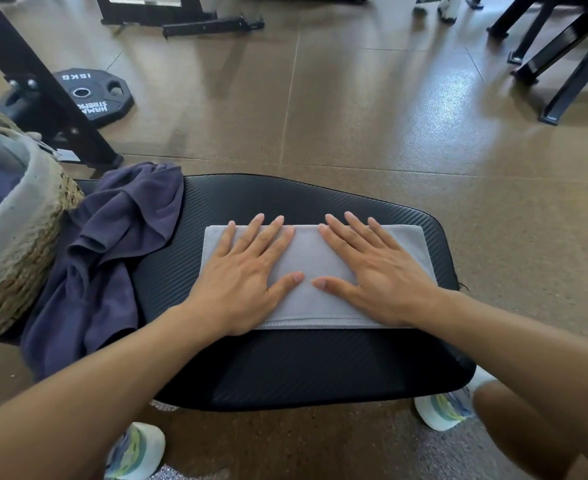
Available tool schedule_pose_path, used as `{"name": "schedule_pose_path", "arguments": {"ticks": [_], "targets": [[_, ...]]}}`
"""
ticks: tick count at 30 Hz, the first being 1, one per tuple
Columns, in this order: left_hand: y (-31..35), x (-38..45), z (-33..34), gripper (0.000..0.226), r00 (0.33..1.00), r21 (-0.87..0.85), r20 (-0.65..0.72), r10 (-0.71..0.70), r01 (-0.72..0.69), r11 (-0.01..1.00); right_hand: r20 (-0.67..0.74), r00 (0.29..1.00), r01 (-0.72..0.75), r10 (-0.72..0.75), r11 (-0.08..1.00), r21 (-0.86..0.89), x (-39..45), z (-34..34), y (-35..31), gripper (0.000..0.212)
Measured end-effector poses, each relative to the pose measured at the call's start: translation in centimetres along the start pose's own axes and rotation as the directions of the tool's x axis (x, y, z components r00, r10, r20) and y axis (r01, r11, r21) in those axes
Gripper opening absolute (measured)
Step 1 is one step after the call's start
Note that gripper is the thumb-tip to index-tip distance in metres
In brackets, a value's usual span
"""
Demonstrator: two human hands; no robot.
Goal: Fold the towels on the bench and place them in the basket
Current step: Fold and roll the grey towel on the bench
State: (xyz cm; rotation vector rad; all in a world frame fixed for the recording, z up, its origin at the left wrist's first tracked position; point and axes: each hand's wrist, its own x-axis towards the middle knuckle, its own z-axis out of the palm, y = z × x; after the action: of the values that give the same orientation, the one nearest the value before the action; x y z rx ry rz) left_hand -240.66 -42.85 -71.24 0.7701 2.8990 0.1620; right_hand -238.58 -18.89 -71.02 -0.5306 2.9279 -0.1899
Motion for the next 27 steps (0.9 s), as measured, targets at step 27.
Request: {"name": "schedule_pose_path", "arguments": {"ticks": [27], "targets": [[-0.1,-0.4,-0.5,0.102,0.998,0.032,0.056,-0.041,0.039,0.999,0.371,0.839,-0.544,0.399,0.580,0.607,-2.6,-6.6,7.5,0.035]]}}
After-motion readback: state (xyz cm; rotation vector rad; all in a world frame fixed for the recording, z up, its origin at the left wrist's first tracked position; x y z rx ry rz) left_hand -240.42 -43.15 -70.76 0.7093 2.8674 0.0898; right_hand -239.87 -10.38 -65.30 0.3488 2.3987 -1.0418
